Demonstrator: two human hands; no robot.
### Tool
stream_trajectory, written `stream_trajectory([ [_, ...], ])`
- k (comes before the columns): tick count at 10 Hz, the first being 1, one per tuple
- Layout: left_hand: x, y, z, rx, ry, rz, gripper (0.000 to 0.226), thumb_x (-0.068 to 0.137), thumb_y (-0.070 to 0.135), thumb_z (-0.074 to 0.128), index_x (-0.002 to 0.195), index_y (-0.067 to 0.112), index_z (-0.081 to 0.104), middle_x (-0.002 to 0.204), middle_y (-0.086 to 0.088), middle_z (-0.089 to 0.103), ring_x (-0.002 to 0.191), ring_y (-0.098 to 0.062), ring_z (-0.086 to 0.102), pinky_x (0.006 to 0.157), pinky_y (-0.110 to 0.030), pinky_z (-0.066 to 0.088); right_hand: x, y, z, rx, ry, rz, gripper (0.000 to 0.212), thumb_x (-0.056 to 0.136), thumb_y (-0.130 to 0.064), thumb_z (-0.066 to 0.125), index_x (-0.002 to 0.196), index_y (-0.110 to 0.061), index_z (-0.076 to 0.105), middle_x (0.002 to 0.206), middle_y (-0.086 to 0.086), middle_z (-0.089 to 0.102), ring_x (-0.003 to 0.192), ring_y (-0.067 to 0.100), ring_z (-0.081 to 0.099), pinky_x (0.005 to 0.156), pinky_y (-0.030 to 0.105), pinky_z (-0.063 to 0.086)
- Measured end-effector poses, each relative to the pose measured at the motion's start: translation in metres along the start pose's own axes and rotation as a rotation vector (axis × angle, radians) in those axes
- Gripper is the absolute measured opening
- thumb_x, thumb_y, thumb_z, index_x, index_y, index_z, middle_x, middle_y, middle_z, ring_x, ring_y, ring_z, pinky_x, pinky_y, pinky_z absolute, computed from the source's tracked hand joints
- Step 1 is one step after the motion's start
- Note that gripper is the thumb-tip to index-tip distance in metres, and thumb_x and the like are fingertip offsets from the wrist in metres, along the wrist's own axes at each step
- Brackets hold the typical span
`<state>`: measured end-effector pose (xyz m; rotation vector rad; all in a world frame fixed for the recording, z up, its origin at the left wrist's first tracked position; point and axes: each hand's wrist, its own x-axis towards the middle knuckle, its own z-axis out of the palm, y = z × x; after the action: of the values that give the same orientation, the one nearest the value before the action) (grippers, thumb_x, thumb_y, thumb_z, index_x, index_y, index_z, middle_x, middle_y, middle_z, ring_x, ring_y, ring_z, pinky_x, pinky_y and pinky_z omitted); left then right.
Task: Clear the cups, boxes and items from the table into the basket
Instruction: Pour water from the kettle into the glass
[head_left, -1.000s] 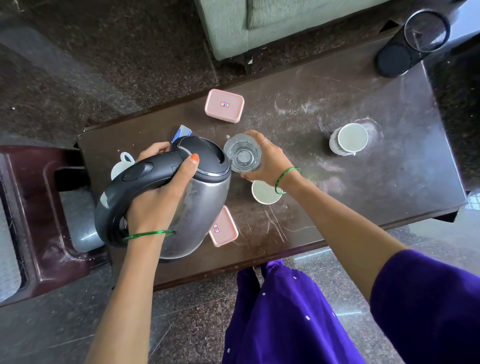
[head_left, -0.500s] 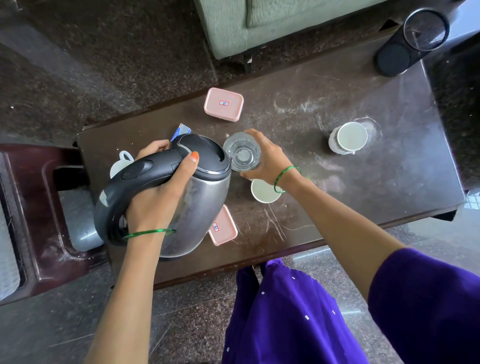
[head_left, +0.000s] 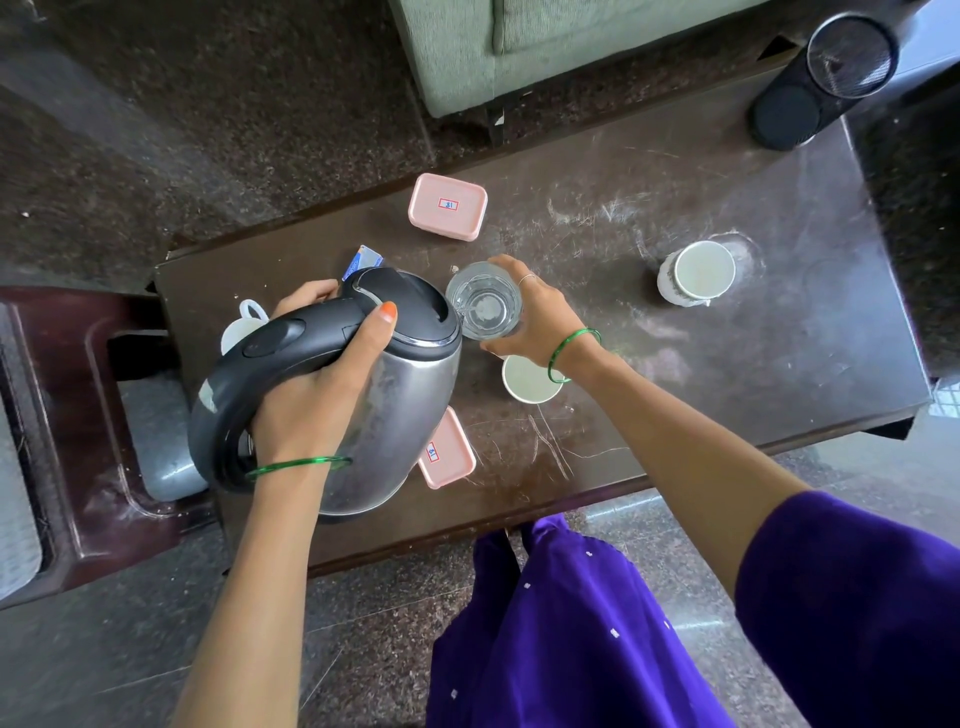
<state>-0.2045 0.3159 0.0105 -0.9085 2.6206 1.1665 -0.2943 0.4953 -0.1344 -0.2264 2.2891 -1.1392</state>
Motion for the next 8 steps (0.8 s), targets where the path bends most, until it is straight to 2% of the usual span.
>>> stream_trajectory([
  [3,0.002,-0.0045,0.0005,-0.008,-0.011,0.0,0.061,0.084,0.061,0.052,0.135,0.028,0.05,0.14,0.004,0.052,0.129,-0.019,0.046,0.095,-0.028,0.029,-0.0001,-0.0005,-0.0005,-0.01,-0.013,0.002,0.091,0.061,-0.015,0.084,0.137,-0.019,0.034,0.129,0.004,0.056,0.115,0.025,0.053,0.1,0.031,0.04],
  [4,0.0009,-0.0026,0.0003,-0.015,0.002,-0.027,0.057,0.085,0.059,0.054,0.132,0.028,0.052,0.132,0.012,0.057,0.123,-0.006,0.05,0.094,-0.018,0.029,-0.0001,-0.0003,-0.0004,-0.006,-0.013,0.001,0.091,0.061,-0.015,0.084,0.137,-0.02,0.034,0.128,0.004,0.056,0.114,0.024,0.054,0.097,0.029,0.04],
  [5,-0.0014,-0.0008,0.0015,-0.061,0.034,-0.045,0.037,0.084,0.052,0.061,0.116,0.033,0.058,0.093,0.042,0.058,0.084,0.033,0.047,0.07,0.012,0.026,-0.0002,0.0,-0.0003,0.002,-0.01,0.007,0.091,0.06,-0.015,0.083,0.137,-0.021,0.035,0.127,0.003,0.057,0.113,0.024,0.054,0.097,0.029,0.04],
  [6,-0.0016,0.0014,0.0013,-0.075,0.041,-0.047,0.028,0.085,0.048,0.063,0.11,0.036,0.057,0.086,0.04,0.057,0.076,0.036,0.044,0.064,0.014,0.025,-0.0002,0.0001,-0.0003,0.005,-0.008,0.009,0.091,0.06,-0.015,0.083,0.137,-0.022,0.035,0.126,0.003,0.057,0.113,0.025,0.054,0.096,0.028,0.041],
  [7,0.0002,-0.0003,0.0027,-0.073,0.036,-0.026,0.026,0.086,0.045,0.064,0.109,0.035,0.057,0.089,0.034,0.058,0.078,0.035,0.045,0.066,0.013,0.026,-0.0003,-0.0003,-0.0003,0.006,-0.01,0.011,0.091,0.06,-0.015,0.083,0.137,-0.022,0.034,0.127,0.003,0.057,0.113,0.025,0.054,0.097,0.03,0.041],
  [8,0.0003,0.0021,0.0016,-0.052,0.035,-0.02,0.039,0.085,0.049,0.062,0.118,0.029,0.058,0.099,0.027,0.061,0.085,0.031,0.049,0.071,0.011,0.028,-0.0002,-0.0004,-0.0003,0.006,-0.011,0.013,0.091,0.06,-0.015,0.083,0.137,-0.023,0.034,0.127,0.003,0.057,0.113,0.025,0.054,0.098,0.031,0.043],
])
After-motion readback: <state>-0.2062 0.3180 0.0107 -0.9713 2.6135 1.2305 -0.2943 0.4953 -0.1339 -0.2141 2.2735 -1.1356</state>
